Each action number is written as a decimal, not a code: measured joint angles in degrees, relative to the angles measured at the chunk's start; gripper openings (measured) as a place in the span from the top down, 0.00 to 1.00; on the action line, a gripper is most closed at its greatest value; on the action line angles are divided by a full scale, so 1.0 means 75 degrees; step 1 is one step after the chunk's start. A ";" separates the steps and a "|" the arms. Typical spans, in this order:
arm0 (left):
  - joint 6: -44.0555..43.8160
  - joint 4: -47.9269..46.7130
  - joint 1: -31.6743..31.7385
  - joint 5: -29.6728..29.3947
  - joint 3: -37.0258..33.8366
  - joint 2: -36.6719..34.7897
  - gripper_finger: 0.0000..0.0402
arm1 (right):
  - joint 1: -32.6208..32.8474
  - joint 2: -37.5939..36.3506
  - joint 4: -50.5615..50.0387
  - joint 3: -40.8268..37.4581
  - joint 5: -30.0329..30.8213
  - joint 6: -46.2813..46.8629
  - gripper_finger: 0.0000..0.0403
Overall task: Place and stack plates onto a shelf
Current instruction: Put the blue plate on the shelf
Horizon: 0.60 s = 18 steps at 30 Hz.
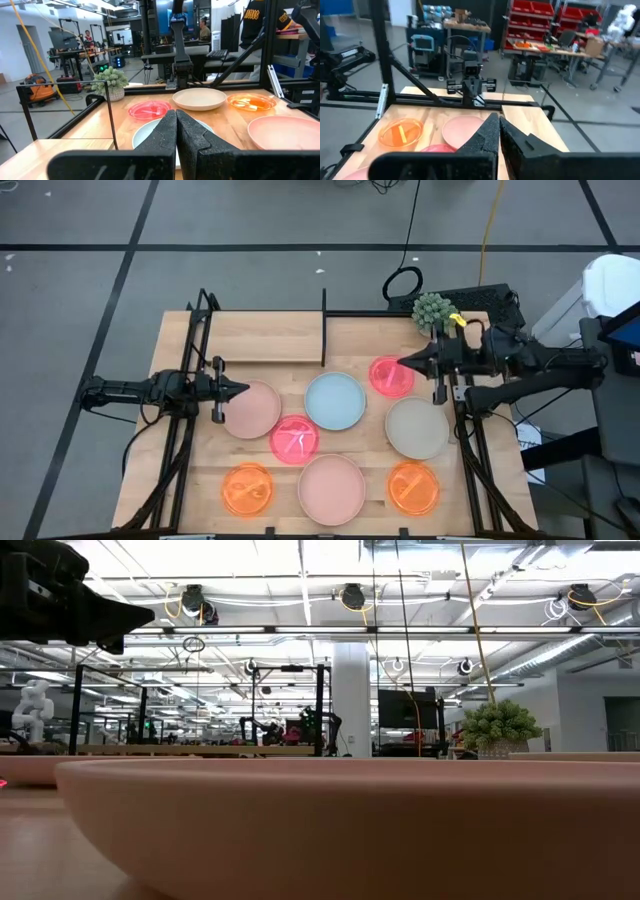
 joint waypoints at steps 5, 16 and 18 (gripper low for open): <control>-0.0003 0.0000 0.0000 -0.0001 -0.0001 0.0000 1.00 | 0.0000 0.0692 -0.1273 0.1341 0.0030 0.0263 1.00; -0.0466 -0.0115 -0.0001 -0.0002 0.0000 0.0000 1.00 | 0.0000 0.1714 -0.3083 0.2699 0.0010 0.0937 1.00; -0.0451 -0.0204 -0.0001 -0.0033 -0.0001 0.0000 1.00 | 0.0000 0.1782 -0.3194 0.2710 0.0007 0.1039 1.00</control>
